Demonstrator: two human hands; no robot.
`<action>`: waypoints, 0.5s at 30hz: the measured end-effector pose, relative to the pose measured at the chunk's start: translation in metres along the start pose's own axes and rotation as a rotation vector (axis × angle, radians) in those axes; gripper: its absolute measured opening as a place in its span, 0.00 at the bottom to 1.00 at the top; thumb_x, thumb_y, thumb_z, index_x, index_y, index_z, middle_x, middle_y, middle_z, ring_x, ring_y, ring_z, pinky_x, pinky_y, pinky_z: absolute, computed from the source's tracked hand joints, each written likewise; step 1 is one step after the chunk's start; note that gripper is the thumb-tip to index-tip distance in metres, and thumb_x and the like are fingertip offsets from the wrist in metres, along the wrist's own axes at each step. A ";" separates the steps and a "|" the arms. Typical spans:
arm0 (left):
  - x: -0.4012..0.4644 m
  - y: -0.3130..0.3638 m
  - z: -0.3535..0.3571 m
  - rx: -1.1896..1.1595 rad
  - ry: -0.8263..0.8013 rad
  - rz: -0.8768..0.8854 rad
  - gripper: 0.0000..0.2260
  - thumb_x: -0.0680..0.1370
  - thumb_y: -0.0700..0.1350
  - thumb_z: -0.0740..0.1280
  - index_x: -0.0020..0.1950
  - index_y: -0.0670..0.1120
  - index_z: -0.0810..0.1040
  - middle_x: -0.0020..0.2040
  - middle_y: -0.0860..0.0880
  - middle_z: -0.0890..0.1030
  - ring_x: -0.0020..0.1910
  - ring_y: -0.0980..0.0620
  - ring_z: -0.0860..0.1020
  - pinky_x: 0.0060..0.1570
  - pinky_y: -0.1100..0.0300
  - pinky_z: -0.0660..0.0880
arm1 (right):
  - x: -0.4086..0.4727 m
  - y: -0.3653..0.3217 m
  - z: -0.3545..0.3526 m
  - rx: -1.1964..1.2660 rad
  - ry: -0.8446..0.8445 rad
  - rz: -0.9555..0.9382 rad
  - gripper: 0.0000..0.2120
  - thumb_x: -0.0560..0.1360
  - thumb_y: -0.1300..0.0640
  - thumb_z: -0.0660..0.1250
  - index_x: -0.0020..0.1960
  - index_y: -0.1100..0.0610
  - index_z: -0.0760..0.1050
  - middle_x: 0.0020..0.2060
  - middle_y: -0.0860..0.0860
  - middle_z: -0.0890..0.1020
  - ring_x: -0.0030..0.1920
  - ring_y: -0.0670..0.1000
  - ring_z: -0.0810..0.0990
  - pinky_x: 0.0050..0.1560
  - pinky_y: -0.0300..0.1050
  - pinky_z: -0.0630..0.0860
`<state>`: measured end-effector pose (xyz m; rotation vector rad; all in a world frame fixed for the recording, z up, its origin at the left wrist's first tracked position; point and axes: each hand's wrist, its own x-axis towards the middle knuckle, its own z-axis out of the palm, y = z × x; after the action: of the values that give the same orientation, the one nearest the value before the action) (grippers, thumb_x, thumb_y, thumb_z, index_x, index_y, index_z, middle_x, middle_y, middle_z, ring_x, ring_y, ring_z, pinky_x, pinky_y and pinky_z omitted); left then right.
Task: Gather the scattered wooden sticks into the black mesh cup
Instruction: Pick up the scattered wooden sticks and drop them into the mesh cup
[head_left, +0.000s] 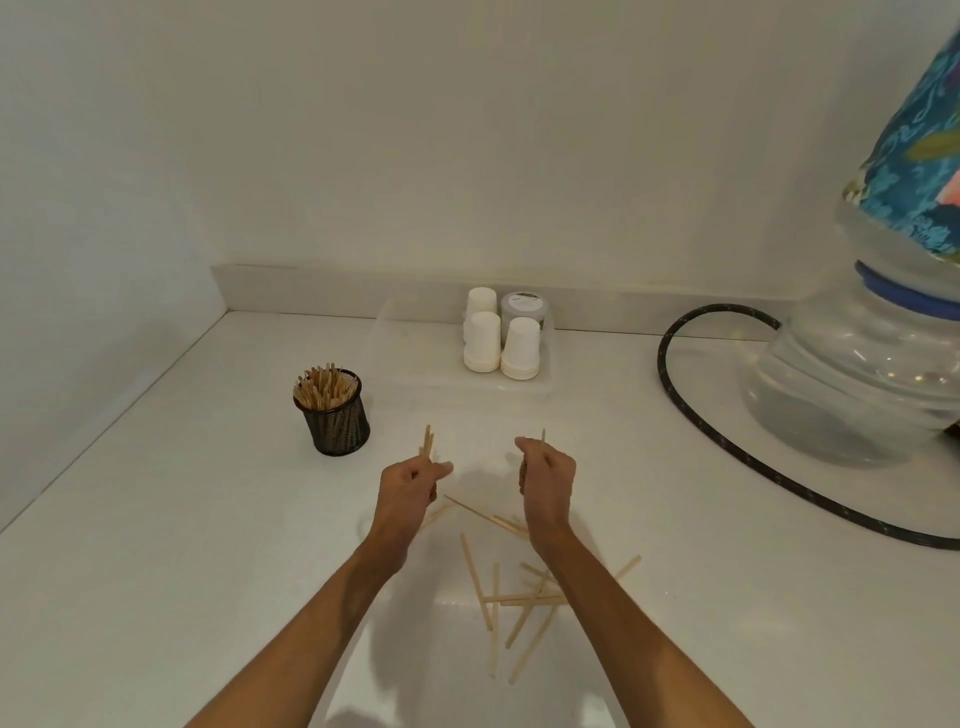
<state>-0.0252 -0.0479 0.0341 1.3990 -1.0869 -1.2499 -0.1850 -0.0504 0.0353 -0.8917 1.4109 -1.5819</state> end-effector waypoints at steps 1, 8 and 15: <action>-0.001 -0.002 0.001 0.008 0.009 0.019 0.21 0.77 0.43 0.69 0.23 0.51 0.71 0.24 0.55 0.65 0.27 0.56 0.64 0.33 0.62 0.65 | -0.003 0.001 0.001 -0.005 0.026 -0.040 0.23 0.77 0.62 0.65 0.30 0.64 0.57 0.27 0.56 0.59 0.30 0.53 0.57 0.33 0.37 0.66; -0.012 -0.029 0.003 0.116 0.084 0.147 0.25 0.74 0.34 0.69 0.24 0.49 0.60 0.24 0.50 0.60 0.28 0.50 0.61 0.32 0.61 0.67 | -0.033 0.027 0.004 -0.119 0.050 -0.053 0.24 0.75 0.63 0.68 0.28 0.54 0.58 0.24 0.49 0.59 0.27 0.47 0.58 0.29 0.40 0.61; -0.017 -0.035 0.006 0.108 0.128 0.244 0.25 0.76 0.36 0.68 0.23 0.47 0.61 0.23 0.47 0.61 0.23 0.54 0.60 0.30 0.70 0.68 | -0.043 0.030 0.007 -0.125 0.020 -0.141 0.26 0.77 0.64 0.66 0.27 0.53 0.55 0.23 0.48 0.57 0.26 0.45 0.56 0.27 0.38 0.59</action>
<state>-0.0313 -0.0252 0.0022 1.3604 -1.2092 -0.9270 -0.1571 -0.0158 0.0067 -1.0717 1.5023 -1.6238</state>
